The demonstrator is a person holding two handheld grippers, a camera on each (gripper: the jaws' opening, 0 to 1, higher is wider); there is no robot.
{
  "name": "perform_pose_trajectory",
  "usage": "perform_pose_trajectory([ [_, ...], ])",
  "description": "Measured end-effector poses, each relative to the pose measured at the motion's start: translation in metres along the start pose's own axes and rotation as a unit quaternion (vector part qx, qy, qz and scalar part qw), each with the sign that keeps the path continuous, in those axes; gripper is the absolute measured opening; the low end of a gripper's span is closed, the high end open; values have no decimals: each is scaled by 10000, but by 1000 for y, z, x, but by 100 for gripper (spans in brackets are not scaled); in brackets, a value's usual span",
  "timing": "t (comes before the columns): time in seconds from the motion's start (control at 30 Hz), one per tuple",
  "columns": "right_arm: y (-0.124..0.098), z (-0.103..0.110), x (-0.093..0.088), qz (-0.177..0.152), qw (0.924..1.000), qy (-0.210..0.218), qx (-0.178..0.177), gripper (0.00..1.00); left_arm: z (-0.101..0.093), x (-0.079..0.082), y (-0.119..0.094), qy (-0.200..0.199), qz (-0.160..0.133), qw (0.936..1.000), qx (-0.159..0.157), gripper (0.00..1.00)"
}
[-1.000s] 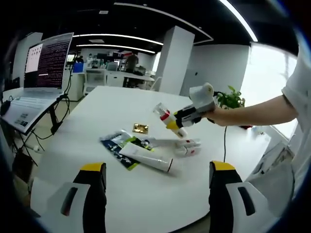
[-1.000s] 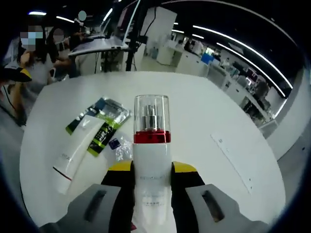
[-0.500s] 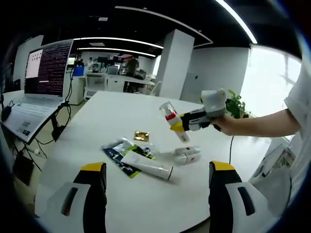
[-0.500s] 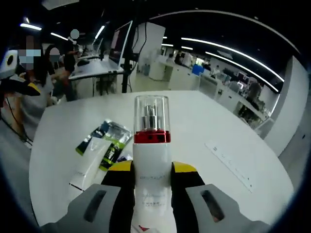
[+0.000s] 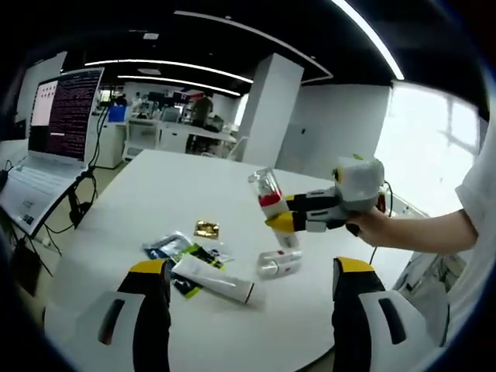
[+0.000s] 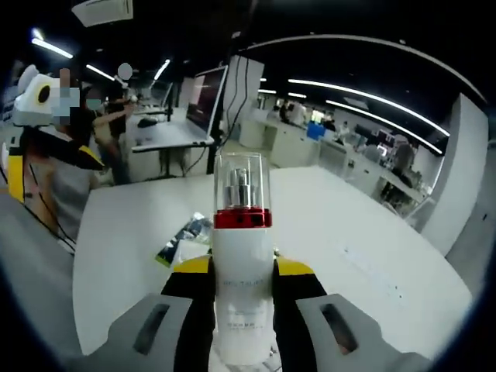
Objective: Arrange the skincare products in the storage area until every visible bottle or jar stands upright without overlapping.
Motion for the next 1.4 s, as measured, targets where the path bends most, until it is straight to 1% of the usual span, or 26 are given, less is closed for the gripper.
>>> perform_pose_trajectory([
  [0.17,-10,22,5,-159,9998,-78,133,27,-3,6,1,-226,-136,9996,-67,78],
  [0.4,-26,56,9,-347,9987,-150,347,27,-12,14,2,-366,-267,9989,-143,76],
  [0.57,-34,80,6,-397,9975,-333,478,27,-25,20,7,-508,-327,9978,-264,75],
  [0.63,-38,87,5,-424,9973,-326,499,27,-29,20,9,-518,-329,9976,-311,74],
  [0.7,-43,92,5,-472,9972,-257,523,27,-33,20,10,-517,-326,9975,-343,73],
  [0.8,-48,98,5,-501,9970,-297,510,27,-37,20,11,-549,-342,9972,-379,70],
  [0.87,-51,99,5,-533,9970,-275,491,27,-43,21,11,-565,-353,9970,-397,69],
  [0.93,-56,102,6,-574,9969,-248,487,27,-43,21,10,-540,-357,9972,-385,68],
  [1.0,-61,105,6,-598,9968,-265,470,27,-48,22,9,-511,-373,9973,-361,64],
  [1.1,-66,110,5,-617,9965,-318,456,27,-49,22,8,-473,-391,9976,-322,58],
  [1.2,-73,115,4,-628,9963,-389,444,27,-55,21,7,-402,-387,9979,-315,55],
  [1.4,-85,124,4,-699,9958,-364,458,27,-67,18,5,-354,-375,9981,-342,48],
])
Point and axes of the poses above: the point that each gripper's makers call its tool centre point, and the gripper's own axes: y roughly forward along the fingers, z roughly to its left, x roughly out of its top, the point moved 9 cm from there along -y, roughly backward along the fingers, and after that the axes turned 12 degrees about y, right-handed, at the moved point
